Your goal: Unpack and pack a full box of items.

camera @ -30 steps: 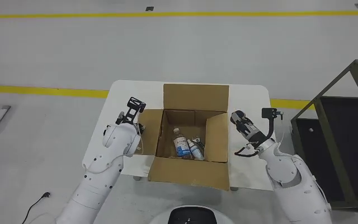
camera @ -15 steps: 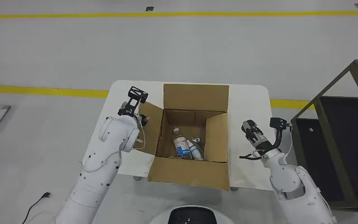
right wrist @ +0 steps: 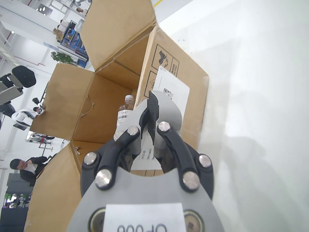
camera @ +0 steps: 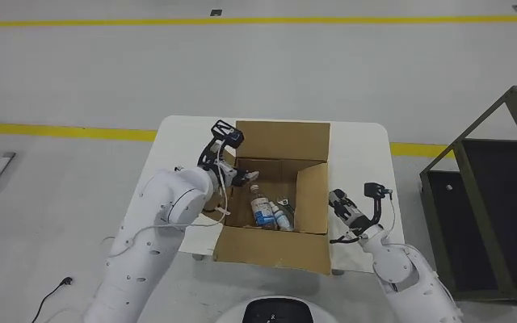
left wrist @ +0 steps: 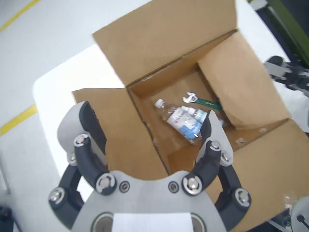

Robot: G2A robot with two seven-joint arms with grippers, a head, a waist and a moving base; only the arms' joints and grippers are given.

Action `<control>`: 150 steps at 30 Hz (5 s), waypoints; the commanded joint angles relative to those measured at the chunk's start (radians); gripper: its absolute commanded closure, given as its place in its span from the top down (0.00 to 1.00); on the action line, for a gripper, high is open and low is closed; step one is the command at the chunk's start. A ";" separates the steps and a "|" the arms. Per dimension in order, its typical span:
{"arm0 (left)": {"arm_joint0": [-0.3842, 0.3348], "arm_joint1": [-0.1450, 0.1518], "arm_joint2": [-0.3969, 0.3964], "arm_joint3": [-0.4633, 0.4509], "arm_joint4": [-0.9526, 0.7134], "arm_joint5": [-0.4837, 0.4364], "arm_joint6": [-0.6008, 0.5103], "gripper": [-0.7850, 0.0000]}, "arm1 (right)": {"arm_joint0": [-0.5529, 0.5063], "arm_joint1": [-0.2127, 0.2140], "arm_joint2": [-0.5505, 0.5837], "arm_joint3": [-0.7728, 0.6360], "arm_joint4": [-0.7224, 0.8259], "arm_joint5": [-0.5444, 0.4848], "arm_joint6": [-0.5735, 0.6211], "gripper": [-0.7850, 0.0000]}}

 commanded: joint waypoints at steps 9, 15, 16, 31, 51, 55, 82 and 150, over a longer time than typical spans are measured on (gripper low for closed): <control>-0.028 -0.023 0.085 0.072 -0.307 -0.077 -0.015 1.00 | 0.074 -0.019 -0.086 0.078 -0.003 -0.058 -0.012 0.00; -0.028 -0.023 0.085 0.072 -0.307 -0.077 -0.015 1.00 | 0.045 -0.014 -0.049 0.036 -0.022 -0.052 -0.047 0.00; -0.028 -0.023 0.085 0.072 -0.307 -0.077 -0.015 1.00 | 0.035 -0.011 -0.036 0.022 -0.029 -0.046 -0.045 0.00; -0.028 -0.023 0.085 0.072 -0.307 -0.077 -0.015 1.00 | 0.103 -0.036 -0.160 0.093 -0.026 -0.069 0.029 0.00; -0.077 -0.061 0.170 0.401 -0.638 -0.025 -0.001 1.00 | -0.051 -0.002 0.042 -0.114 -0.027 -0.041 0.006 0.00; -0.077 -0.061 0.170 0.401 -0.638 -0.025 -0.001 1.00 | -0.074 0.002 0.057 -0.169 -0.051 -0.027 0.037 0.00; -0.174 -0.119 0.224 0.815 -0.829 0.072 0.188 1.00 | 0.112 -0.038 -0.150 0.104 -0.037 -0.068 0.056 0.00; -0.273 -0.214 0.368 0.717 -1.201 -0.124 0.084 1.00 | -0.146 -0.007 0.198 -0.219 0.059 0.037 -0.063 0.00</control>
